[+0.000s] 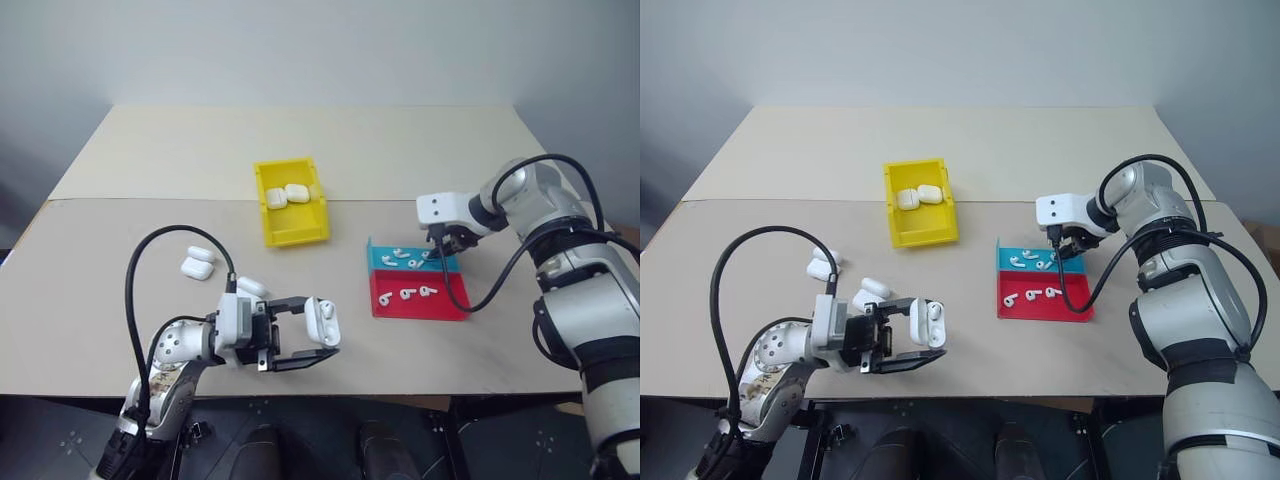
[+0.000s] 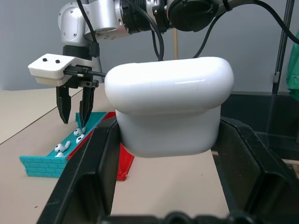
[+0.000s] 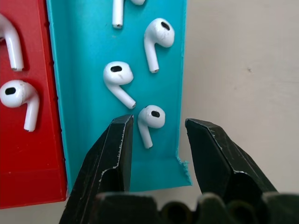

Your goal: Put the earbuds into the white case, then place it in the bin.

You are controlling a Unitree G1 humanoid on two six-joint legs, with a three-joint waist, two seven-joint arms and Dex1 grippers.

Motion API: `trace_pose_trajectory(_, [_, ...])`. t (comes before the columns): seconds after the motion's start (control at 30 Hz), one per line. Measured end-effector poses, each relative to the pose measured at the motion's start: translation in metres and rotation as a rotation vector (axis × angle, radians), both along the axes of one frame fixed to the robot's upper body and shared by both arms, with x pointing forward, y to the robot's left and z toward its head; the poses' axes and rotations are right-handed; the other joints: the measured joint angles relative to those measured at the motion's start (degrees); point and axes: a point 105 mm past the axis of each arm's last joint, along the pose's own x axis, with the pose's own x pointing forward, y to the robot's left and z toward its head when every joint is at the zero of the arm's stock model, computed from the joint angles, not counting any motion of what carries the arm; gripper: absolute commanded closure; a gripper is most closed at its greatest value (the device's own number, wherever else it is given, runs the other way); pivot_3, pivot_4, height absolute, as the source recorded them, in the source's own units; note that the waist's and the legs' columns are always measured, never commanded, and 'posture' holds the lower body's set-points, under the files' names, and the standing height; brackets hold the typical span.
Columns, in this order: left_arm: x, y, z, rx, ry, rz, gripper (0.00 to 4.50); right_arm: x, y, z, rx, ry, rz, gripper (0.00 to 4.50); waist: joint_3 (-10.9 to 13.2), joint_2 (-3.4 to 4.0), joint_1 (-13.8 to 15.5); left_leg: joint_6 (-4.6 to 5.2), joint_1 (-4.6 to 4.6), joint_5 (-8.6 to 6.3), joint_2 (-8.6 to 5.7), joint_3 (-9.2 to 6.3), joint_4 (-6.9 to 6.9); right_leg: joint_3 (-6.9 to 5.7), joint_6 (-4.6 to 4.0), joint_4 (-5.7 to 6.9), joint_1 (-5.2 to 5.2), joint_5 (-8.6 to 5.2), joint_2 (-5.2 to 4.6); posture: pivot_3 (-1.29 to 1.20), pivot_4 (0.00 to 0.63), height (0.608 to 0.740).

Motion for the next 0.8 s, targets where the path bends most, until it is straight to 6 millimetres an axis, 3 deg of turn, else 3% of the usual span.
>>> trace_pose_trajectory(0.4, [-0.002, 0.003, -0.005, 0.024, 0.017, 0.009, 1.73, 0.002, 0.004, -0.016, -0.016, 0.022, -0.011, 2.29, 0.03, 0.05, -0.06, 0.00, 0.00, 0.00, 0.00, 0.00, 0.00, 0.00, 0.00, 0.01, 0.00, 0.00, 0.00, 0.00, 0.150, 0.740])
trace_pose_trajectory(0.8, [-0.004, 0.004, -0.004, 0.030, 0.011, 0.006, 1.73, 0.005, 0.002, -0.012, -0.041, 0.009, -0.027, 2.29, 0.05, 0.08, -0.08, 0.00, 0.01, 0.00, 0.00, 0.00, -0.01, 0.00, 0.00, 0.02, 0.00, 0.00, 0.00, 0.00, 0.150, 0.740])
